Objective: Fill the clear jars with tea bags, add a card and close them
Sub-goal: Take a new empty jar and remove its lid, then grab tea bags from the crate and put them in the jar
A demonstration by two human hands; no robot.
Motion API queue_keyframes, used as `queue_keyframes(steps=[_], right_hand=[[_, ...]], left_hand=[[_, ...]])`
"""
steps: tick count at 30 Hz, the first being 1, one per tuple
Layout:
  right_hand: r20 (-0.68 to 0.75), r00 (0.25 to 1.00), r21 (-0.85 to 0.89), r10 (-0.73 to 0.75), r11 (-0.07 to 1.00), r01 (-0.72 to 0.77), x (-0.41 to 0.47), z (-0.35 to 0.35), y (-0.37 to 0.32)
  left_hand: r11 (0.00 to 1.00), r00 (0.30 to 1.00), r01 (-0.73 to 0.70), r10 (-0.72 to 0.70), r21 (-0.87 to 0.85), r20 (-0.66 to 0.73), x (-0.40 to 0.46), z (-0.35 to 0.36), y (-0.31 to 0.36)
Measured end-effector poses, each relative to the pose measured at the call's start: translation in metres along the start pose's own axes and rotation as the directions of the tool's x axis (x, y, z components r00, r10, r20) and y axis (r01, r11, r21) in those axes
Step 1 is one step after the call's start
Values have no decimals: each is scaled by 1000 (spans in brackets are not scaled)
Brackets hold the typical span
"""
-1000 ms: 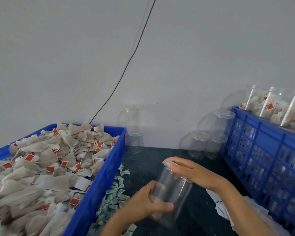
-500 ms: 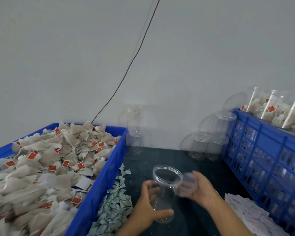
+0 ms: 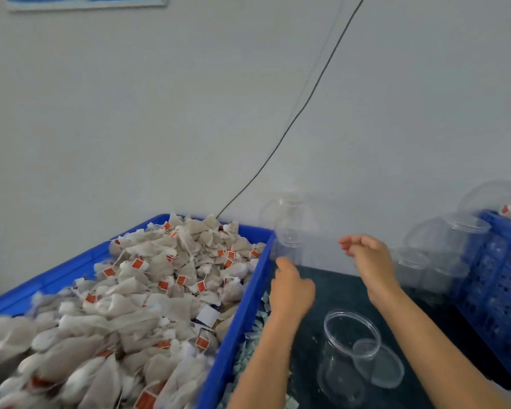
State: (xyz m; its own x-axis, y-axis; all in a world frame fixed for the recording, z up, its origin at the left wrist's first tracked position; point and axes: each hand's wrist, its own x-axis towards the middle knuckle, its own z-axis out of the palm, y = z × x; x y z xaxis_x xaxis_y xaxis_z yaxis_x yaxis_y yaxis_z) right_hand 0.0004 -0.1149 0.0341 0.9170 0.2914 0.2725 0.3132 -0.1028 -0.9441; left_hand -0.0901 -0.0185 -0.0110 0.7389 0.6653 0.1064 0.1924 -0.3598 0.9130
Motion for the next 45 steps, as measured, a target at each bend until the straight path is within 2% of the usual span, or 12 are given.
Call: queue_keyframes(steps=[2,5,10,16,22,30,32,35,39,42,43,45], right_hand=[[87,996,59,-5,998,-1,2,27,-25],[237,971,80,41,995,-62,1,67,-47],[439,894,-38,86,996,-77,-5,129,-42],[489,859,-112,148,988,-106,-1,196,-20],[516,824,-129,234,972,-195,3,233,-1],[573,727,-70,377,907,-415,-2,250,13],[656,653,12,379,860,-510,-6,251,10],[802,563,242,200,753,-612,-7,250,11],[696,704,497,138,615,-612,0,247,17],[579,767,500,278,622,-603,7,247,24],[536,761,469,367,620,-629,9,246,25],[478,706,418,523,572,-706,12,244,26]], left_hand=[[999,995,38,-35,27,-95,24,-17,18],[978,996,40,-24,203,-80,52,-54,21],[822,991,104,-40,559,-126,73,-131,-41],[661,946,167,103,731,-309,90,-202,-118],[395,953,194,142,898,-269,116,-222,-146],[466,912,195,237,863,-334,124,-235,-132],[609,879,112,308,785,-364,127,-233,-118],[944,942,-115,202,309,-269,136,-219,-98],[981,991,-134,129,144,44,146,-197,-86],[992,999,-20,24,-123,37,160,-192,-93],[997,998,-19,15,-81,-57,166,-193,-99],[939,972,10,71,343,-223,178,-198,-114]])
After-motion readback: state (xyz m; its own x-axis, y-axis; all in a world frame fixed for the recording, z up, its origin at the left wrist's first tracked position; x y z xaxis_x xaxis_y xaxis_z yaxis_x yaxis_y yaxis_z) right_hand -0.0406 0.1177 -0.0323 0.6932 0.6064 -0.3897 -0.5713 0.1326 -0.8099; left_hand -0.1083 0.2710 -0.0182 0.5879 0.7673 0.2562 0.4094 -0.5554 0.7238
